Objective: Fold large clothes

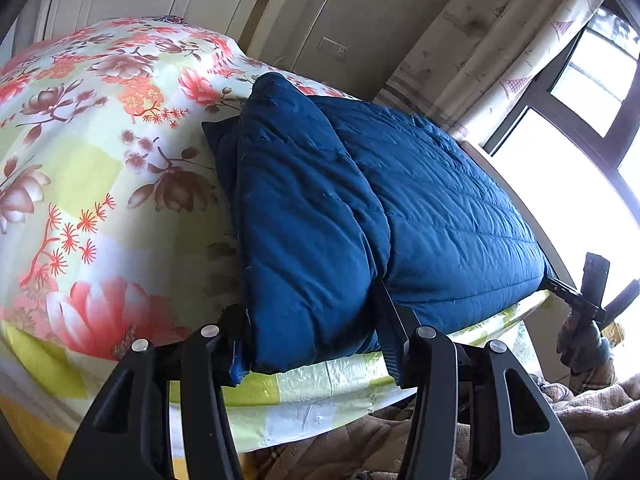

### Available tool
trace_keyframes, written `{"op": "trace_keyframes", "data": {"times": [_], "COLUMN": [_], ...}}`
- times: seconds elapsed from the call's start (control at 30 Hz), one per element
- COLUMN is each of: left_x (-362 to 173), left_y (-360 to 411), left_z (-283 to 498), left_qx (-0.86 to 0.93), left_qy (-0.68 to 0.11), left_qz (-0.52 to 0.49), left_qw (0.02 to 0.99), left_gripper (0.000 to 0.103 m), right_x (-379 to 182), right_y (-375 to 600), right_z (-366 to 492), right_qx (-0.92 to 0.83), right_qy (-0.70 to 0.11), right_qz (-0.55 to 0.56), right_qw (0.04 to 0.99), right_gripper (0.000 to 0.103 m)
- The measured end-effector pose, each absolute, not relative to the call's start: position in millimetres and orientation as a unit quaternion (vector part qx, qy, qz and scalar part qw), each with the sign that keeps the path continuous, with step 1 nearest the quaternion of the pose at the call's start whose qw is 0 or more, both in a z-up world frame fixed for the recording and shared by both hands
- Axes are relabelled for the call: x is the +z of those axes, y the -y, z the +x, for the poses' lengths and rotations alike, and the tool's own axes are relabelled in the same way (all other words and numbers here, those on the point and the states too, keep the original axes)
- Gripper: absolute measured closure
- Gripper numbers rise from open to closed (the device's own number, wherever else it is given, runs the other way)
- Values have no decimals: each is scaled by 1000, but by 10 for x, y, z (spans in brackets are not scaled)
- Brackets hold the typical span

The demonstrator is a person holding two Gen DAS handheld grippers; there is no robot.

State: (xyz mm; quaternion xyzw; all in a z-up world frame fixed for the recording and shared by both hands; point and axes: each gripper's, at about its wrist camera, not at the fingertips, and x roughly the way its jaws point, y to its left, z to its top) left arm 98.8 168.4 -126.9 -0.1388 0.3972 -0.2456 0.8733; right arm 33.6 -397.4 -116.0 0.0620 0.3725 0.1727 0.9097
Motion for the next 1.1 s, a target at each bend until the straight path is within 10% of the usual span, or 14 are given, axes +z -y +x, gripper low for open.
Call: {"op": "trace_keyframes", "data": {"times": [0.2,0.43,0.63,0.93,1.1], "left_x": [-985,-109,-286,-732,-1146], "left_y": [-2178,-2047,-1168,-438,-318], "left_z": [819,1368,2432,3257,3517], "left_qx": [-162,-117,-109,-54,-49], "left_qy": [-340,-270,-373,-423,-468], "left_qz": [-170,-131,-79,-2,2], "left_qw": [911,947,918,905,882], "left_gripper": [8,8,8,8,4], "right_x": [-846,69,310,-765,-1105], "right_y": [4142,3746,2581,2260,2995], "right_z": [254,1014,2094,3160,3241], "right_qx": [132,118,182,88,119], "right_qy": [-359,-258,-254,-395,-429], "right_qz": [57,-10,-53,-186,-13], "right_qw": [922,959,948,895,895], "right_gripper": [32,27,32,32,34]}}
